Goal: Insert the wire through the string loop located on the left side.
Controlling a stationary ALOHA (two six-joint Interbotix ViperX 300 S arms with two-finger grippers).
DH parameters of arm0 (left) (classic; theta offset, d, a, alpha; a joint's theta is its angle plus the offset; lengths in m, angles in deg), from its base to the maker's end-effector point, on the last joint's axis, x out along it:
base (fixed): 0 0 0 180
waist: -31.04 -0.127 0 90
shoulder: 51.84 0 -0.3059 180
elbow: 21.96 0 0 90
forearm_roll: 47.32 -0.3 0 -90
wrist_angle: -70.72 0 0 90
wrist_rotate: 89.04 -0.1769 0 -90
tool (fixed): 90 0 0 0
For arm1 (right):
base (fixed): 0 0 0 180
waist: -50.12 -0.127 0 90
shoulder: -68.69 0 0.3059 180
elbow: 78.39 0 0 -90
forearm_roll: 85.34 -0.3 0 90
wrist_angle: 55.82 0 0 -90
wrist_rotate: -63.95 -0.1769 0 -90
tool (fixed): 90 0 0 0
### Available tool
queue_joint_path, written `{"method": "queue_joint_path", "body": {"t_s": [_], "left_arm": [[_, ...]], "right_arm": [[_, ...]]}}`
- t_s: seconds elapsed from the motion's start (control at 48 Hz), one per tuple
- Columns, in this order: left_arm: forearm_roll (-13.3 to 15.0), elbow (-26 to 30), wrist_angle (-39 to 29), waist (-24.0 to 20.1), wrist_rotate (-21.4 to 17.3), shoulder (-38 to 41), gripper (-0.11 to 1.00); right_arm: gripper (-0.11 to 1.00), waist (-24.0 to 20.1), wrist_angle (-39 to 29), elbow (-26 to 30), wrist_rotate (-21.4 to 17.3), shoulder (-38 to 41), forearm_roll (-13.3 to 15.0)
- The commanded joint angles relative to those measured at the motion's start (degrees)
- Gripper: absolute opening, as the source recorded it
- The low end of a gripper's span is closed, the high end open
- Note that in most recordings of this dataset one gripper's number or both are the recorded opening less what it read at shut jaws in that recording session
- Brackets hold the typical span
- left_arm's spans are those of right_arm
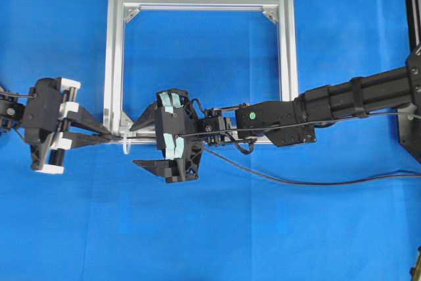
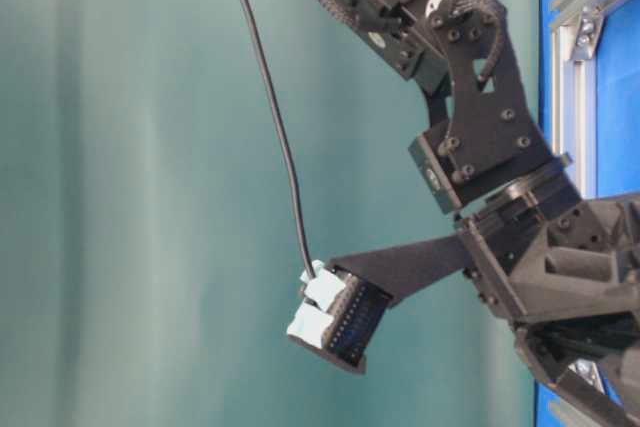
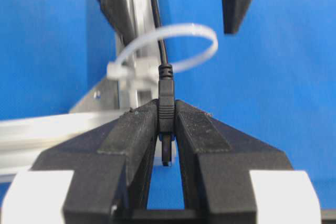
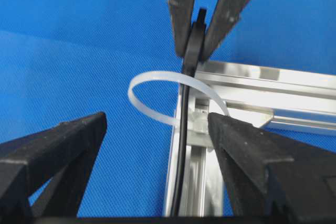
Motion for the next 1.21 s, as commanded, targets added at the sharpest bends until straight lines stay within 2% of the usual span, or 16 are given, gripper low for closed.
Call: {"method": "queue_joint_path", "body": {"t_s": [0.0, 0.313, 0.5, 0.75, 0.917, 1.188], "left_arm": [[-0.09, -0.09, -3.16, -0.18, 0.00, -3.16, 0.08], [-0.09, -3.08, -20.83, -0.18, 0.26, -18.28, 0.08], [-0.09, -5.01, -25.66, -0.18, 0.88, -29.88, 0.08], [-0.09, -4.48, -33.31, 0.00, 1.14, -44.47, 0.08], [-0.09, -4.22, -35.60, 0.09, 1.14, -46.85, 0.08], [-0.09, -5.45, -30.23, 0.09, 1.14, -41.04, 0.08]], "right_arm": [[0.96, -0.09, 0.09, 0.26, 0.00, -3.16, 0.00], [0.96, -0.26, -0.18, 0.18, 0.00, -3.25, 0.00], [0.95, -0.26, -0.18, 0.09, 0.00, -3.25, 0.00], [0.95, -0.26, -0.18, 0.09, 0.00, -3.25, 0.00], [0.95, -0.26, -0.09, 0.18, 0.00, -3.25, 0.00], [0.95, -0.26, -0.09, 0.18, 0.00, -3.25, 0.00]]}}
